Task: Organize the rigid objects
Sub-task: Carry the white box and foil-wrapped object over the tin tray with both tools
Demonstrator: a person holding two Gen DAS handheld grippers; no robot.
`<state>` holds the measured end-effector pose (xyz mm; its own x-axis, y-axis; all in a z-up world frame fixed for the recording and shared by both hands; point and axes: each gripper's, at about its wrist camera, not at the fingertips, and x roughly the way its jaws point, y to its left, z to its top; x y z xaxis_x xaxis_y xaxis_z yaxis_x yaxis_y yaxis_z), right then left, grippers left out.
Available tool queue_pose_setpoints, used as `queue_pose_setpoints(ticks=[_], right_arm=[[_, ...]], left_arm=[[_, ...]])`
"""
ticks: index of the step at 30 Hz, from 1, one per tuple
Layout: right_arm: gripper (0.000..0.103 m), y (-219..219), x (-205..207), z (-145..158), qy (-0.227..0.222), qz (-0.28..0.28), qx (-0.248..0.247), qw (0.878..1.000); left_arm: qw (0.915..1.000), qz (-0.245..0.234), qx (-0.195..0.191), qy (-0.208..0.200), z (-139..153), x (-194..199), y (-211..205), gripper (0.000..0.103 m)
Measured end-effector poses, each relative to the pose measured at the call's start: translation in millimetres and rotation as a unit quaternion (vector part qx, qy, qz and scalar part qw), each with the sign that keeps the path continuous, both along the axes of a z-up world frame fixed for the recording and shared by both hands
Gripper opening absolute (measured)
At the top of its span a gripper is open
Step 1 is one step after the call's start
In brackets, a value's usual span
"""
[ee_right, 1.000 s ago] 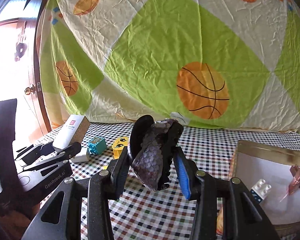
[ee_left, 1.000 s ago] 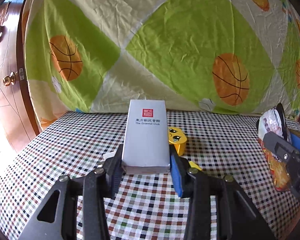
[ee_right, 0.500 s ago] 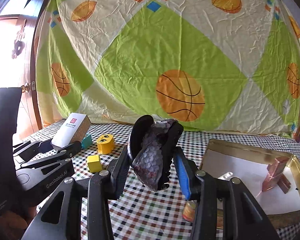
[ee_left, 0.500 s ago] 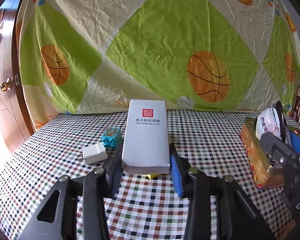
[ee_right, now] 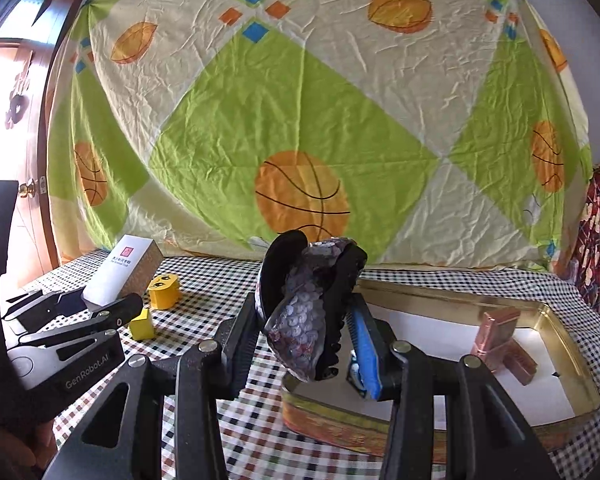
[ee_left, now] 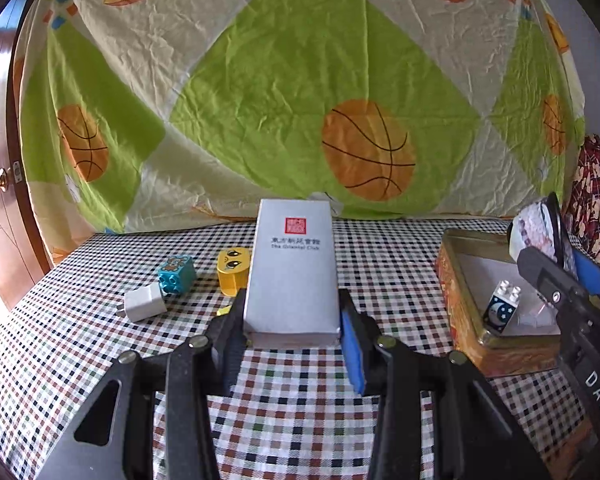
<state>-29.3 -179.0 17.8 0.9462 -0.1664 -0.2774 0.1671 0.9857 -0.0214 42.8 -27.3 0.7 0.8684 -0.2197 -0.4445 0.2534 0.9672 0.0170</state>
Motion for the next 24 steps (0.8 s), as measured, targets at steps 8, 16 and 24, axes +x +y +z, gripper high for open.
queue_pose_setpoints(ticks=[8, 16, 24], right_arm=[[0.046, -27.6, -13.9, 3.6, -0.017, -0.023, 0.005, 1.0], [0.046, -55.6, -26.0, 7.5, -0.033, -0.05, 0.003, 0.998], [0.046, -82.1, -37.8, 8.7, -0.037, -0.081, -0.031, 0.996]], left_arm=[[0.9999, -0.016, -0.001, 0.0, 0.6, -7.6, -23.6, 0.041], [0.9993, -0.037, 0.002, -0.002, 4.1, -13.2, -51.3, 0.041], [0.998, -0.062, 0.002, -0.01, 9.6, -21.9, -80.5, 0.041]])
